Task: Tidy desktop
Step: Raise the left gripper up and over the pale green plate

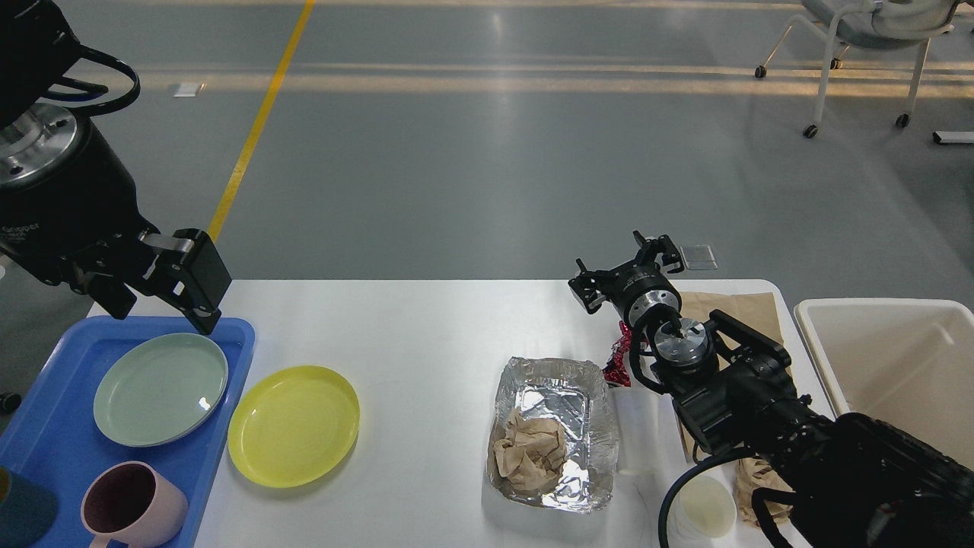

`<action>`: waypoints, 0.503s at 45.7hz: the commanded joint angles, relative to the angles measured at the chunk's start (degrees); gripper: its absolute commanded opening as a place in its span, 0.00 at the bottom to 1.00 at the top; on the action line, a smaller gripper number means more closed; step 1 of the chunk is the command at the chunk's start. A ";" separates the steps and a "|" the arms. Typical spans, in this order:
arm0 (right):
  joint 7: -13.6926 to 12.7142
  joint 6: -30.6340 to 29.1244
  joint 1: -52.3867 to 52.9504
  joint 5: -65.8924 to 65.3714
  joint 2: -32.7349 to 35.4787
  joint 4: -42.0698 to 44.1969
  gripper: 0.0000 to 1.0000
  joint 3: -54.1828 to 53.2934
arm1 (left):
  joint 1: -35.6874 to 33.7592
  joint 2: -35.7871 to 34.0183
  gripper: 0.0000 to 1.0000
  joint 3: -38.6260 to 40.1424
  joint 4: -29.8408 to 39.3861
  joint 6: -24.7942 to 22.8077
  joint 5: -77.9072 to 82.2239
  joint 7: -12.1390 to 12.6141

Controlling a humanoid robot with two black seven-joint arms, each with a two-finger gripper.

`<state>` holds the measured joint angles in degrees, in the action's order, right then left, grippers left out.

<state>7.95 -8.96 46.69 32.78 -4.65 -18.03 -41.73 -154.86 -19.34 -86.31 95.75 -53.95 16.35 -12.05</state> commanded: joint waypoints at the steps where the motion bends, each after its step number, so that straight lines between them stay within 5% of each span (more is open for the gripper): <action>1: 0.04 0.00 0.06 0.00 0.00 0.01 1.00 -0.02 | 1.58 0.00 0.69 0.00 -0.04 3.06 0.00 0.27; 14: 0.04 0.00 -0.02 0.00 0.00 -0.08 1.00 -0.02 | 4.56 0.00 0.69 0.00 -0.04 -1.05 0.52 0.27; 23: -0.04 0.00 -0.02 0.00 0.00 0.01 1.00 0.07 | 10.80 1.23 0.68 0.09 -0.39 2.88 0.52 0.45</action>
<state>7.96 -8.96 46.69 32.78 -4.66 -18.07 -41.68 -147.38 -19.05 -86.30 95.47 -54.42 16.94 -11.66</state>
